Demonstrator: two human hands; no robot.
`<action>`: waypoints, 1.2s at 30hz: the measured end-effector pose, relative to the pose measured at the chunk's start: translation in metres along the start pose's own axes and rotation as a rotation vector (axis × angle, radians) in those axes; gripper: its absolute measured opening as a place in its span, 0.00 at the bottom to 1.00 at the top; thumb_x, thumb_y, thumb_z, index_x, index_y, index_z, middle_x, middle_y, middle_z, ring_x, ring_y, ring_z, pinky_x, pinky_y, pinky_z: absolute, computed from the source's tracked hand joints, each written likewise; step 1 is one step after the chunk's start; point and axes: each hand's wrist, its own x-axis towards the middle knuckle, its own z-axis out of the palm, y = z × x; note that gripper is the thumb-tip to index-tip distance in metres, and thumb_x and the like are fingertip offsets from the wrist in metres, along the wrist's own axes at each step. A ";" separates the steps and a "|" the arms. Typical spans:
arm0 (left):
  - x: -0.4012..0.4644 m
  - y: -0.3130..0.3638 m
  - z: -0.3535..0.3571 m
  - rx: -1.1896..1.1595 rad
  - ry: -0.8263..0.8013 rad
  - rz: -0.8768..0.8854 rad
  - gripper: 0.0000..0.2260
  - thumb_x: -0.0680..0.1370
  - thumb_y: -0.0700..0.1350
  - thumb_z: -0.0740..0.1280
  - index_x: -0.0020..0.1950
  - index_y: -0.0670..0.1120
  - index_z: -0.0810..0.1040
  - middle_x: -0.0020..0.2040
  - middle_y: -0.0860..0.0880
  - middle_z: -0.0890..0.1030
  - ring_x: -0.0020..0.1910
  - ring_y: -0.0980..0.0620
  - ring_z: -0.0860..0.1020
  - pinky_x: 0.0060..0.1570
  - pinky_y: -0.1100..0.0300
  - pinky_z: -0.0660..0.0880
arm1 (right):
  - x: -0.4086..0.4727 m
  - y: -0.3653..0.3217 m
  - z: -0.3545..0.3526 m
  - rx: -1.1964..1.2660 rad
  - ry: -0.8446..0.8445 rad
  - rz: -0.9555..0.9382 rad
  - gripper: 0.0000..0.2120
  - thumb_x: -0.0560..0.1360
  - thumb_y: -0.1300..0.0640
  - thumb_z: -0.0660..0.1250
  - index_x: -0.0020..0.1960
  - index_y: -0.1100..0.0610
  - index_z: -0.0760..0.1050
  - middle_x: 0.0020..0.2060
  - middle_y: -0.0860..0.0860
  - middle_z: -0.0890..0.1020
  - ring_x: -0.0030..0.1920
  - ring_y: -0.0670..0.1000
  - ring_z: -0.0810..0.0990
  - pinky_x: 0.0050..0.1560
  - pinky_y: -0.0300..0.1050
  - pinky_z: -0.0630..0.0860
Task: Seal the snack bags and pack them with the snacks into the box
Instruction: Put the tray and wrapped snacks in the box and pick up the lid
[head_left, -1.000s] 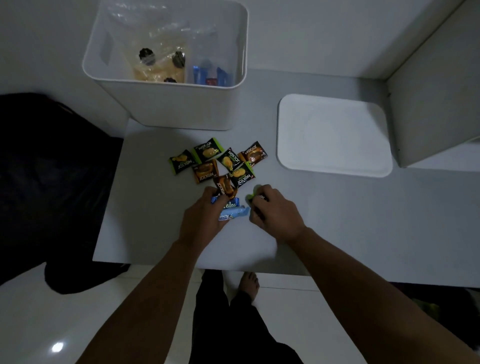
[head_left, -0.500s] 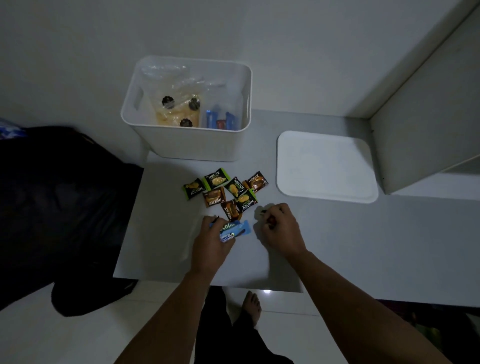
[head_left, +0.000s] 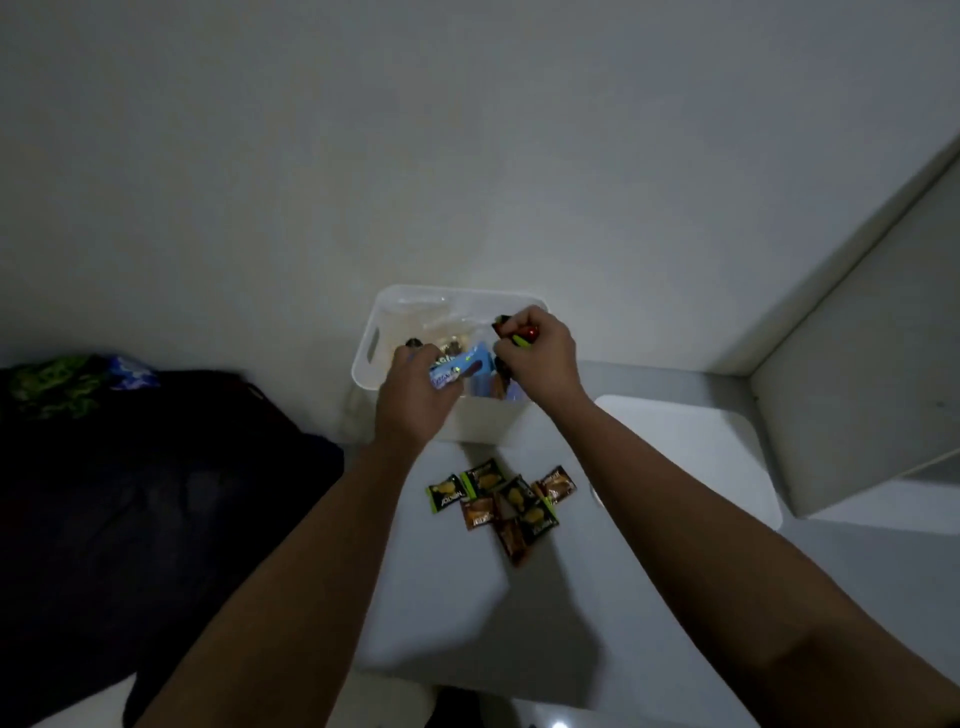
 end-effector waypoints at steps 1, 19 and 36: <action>0.018 -0.004 -0.007 0.043 -0.008 -0.016 0.17 0.72 0.47 0.75 0.59 0.46 0.79 0.54 0.43 0.74 0.51 0.40 0.78 0.48 0.52 0.73 | 0.015 -0.008 0.013 0.011 -0.007 -0.006 0.08 0.69 0.65 0.74 0.43 0.55 0.79 0.45 0.49 0.83 0.45 0.45 0.83 0.44 0.37 0.82; 0.101 -0.058 0.006 0.229 -0.355 -0.030 0.12 0.78 0.52 0.69 0.59 0.49 0.79 0.55 0.48 0.81 0.51 0.47 0.81 0.48 0.55 0.77 | 0.077 0.049 0.073 -0.162 -0.167 0.187 0.10 0.79 0.59 0.68 0.59 0.53 0.82 0.56 0.52 0.85 0.55 0.51 0.83 0.61 0.56 0.81; -0.076 -0.154 0.155 0.439 -0.626 0.372 0.42 0.74 0.76 0.55 0.83 0.59 0.46 0.83 0.47 0.39 0.81 0.39 0.37 0.77 0.34 0.41 | -0.122 0.245 0.006 -0.857 -0.497 0.089 0.59 0.63 0.21 0.67 0.83 0.39 0.41 0.84 0.56 0.43 0.82 0.63 0.38 0.77 0.69 0.43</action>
